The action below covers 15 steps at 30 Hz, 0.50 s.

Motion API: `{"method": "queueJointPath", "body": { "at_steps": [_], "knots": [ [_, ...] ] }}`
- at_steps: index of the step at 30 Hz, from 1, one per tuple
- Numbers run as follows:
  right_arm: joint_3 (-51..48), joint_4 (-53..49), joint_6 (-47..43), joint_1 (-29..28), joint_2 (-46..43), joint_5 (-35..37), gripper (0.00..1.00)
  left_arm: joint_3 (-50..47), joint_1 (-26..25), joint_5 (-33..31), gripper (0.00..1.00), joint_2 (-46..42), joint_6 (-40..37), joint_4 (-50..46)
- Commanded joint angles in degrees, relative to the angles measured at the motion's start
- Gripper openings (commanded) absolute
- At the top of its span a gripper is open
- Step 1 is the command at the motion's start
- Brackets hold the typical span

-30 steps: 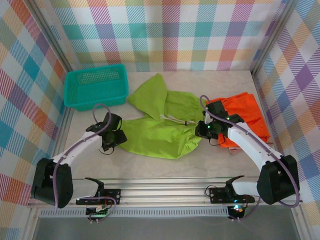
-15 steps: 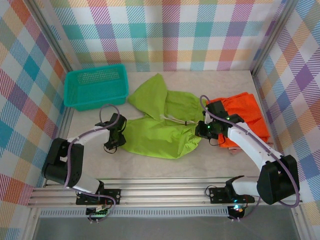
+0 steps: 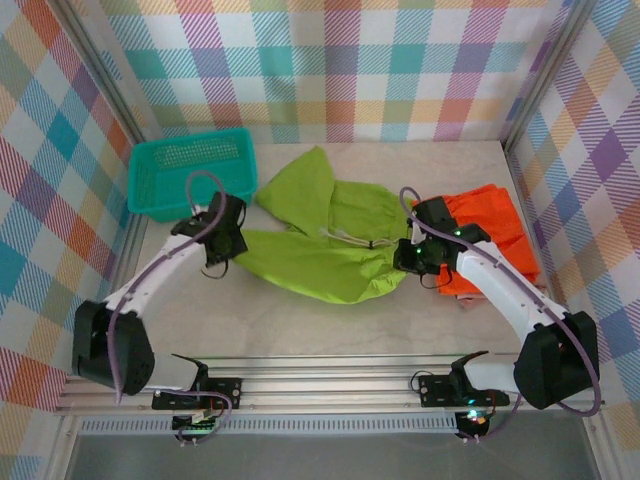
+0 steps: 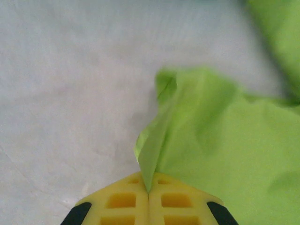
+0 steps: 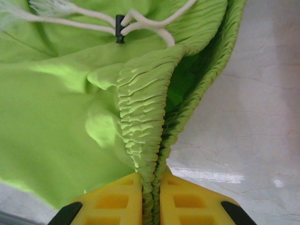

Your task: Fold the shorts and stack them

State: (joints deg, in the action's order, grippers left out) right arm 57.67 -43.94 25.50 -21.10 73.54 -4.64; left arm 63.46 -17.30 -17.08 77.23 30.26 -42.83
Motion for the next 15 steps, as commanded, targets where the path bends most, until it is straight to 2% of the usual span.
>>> {"method": "queueJointPath", "body": {
  "at_steps": [1, 4, 8, 10, 14, 15],
  "knots": [
    [3.2, -3.6, -2.5, 0.6, -1.3, 4.2, 0.15, 8.6, 1.4, -5.0, 0.00, -3.6, -5.2, -11.0],
    [3.8, -4.4, -2.9, 0.8, -1.6, 4.6, 0.15, 15.9, 1.7, -4.9, 0.00, -3.3, -8.4, -16.2],
    [3.4, -4.1, -2.4, 0.8, -1.0, 3.3, 0.15, 21.3, 2.1, 0.8, 0.14, -1.0, -10.5, -17.9],
    [3.1, -3.9, -2.0, 0.8, -0.4, 2.8, 0.15, 21.0, 2.3, 6.1, 0.32, 0.8, -10.8, -15.6],
    [2.6, -3.3, -1.3, 0.8, 1.0, 2.1, 0.15, 17.4, 5.0, 21.7, 0.66, 4.9, -9.2, -8.2],
    [2.5, -3.3, -1.2, 0.8, 1.2, 2.0, 0.15, 15.9, 5.6, 24.0, 0.71, 5.0, -8.2, -6.2]
  ]
}}
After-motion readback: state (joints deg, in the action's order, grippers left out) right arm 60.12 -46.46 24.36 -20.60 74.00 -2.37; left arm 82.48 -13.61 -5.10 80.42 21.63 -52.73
